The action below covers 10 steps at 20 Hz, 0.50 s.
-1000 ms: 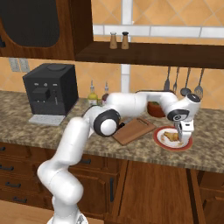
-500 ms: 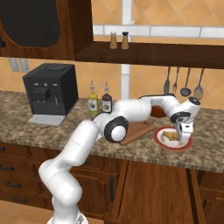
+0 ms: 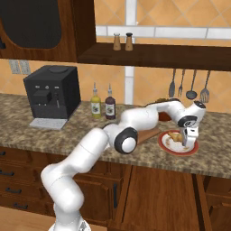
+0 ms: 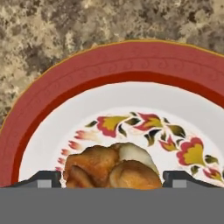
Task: Pick up the knife from the drawer and place it on the cutting board. Then place the meat from the plate to the cutting board.
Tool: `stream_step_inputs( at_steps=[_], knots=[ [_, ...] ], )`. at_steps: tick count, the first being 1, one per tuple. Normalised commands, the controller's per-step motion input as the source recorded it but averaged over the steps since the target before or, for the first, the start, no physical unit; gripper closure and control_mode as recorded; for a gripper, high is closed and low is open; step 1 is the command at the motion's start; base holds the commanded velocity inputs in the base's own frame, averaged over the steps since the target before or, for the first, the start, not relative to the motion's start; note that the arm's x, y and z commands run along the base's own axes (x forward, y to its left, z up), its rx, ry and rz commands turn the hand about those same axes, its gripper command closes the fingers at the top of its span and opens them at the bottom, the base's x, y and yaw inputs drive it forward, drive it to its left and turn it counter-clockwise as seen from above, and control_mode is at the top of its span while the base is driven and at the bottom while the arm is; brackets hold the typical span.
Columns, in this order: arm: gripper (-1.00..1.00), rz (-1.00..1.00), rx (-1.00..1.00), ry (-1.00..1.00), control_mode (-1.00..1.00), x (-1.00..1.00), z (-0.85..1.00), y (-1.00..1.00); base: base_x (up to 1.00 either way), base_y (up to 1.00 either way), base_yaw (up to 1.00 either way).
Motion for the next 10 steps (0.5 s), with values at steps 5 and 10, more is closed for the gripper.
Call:
stream_step_inputs(
  at_steps=[5, 10],
  knots=[
    [1.00, 0.00, 0.00, 0.06, -1.00, -0.45, -0.40, 0.54, 0.00, 0.00, 0.00],
    [1.00, 0.00, 0.00, -0.26, -1.00, -0.73, 0.47, 0.87, 0.00, 0.00, 0.00]
  ],
)
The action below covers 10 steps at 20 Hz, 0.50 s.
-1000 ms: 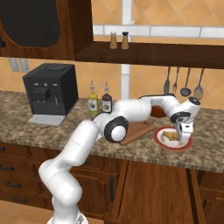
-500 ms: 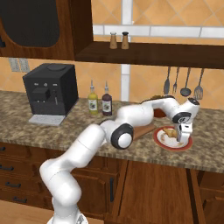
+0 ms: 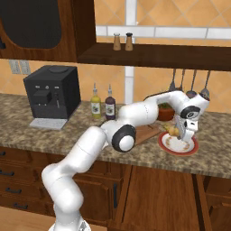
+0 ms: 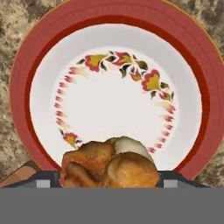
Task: Pick up the knife from the drawer and place it on the cutting board. Then place the meat from the plate to the cutting board.
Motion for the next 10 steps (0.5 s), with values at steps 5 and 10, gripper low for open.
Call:
stream_step_inputs(
  at_steps=[5, 10],
  knots=[
    [1.00, 0.00, -0.09, -0.36, -1.00, -0.53, 0.67, 1.00, 0.00, 0.00, 0.00],
    [1.00, 0.02, -0.42, -0.12, -1.00, -0.15, -0.09, 1.00, 0.00, 0.00, 0.00]
  ],
)
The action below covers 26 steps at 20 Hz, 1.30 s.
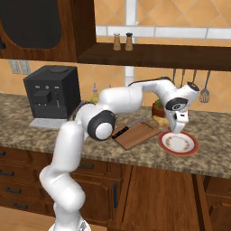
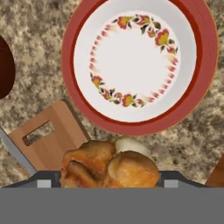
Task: Pick up the knife from the drawer and place it on the cutting board. Then place the meat from the plate to the cutting board.
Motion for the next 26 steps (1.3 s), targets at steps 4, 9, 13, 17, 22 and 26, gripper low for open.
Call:
stream_step_inputs(
  at_steps=[4, 9, 13, 17, 22, 26],
  knots=[
    [1.00, 0.08, -0.53, 0.03, -1.00, 0.03, -0.11, 1.00, 0.00, 0.00, 0.00],
    [1.00, 0.07, -0.14, 0.00, -1.00, 0.05, 0.00, 1.00, 0.00, 0.00, 0.00],
    [1.00, 0.08, -0.05, 0.00, -1.00, 0.05, 0.00, 0.72, 0.00, 0.00, 0.00],
    [1.00, 0.09, -0.02, 0.01, -1.00, 0.29, 0.00, 0.03, 0.00, 0.00, 0.00],
    [1.00, 0.10, 0.00, 0.06, -1.00, 0.33, -0.04, -0.05, 0.00, 0.00, 0.00],
    [1.00, 0.10, 0.00, 0.07, -1.00, 0.36, -0.14, -0.15, 0.00, 0.00, 0.00]
  ],
)
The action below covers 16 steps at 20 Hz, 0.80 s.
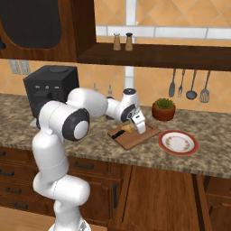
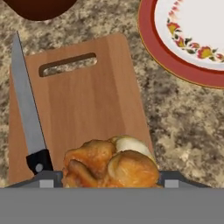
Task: Pick up the knife from the drawer and place it on the cutting board. Then place the meat from the plate to the cutting board.
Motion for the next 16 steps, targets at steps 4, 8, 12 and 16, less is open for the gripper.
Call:
stream_step_inputs(
  at_steps=[4, 8, 12, 16],
  knots=[
    [1.00, 0.12, 0.03, 0.05, -1.00, 0.24, -0.17, -0.14, 0.00, 0.00, 0.00],
    [1.00, 0.12, 0.07, 0.05, -1.00, 0.30, -0.21, -0.15, 0.00, 0.00, 0.00],
    [-1.00, 0.11, 0.07, 0.08, -1.00, 0.38, -0.29, -0.13, 0.00, 0.00, 0.00],
    [-1.00, 0.05, 0.08, 0.11, -1.00, 0.52, -0.28, -0.13, 0.00, 0.00, 0.00]
  ],
)
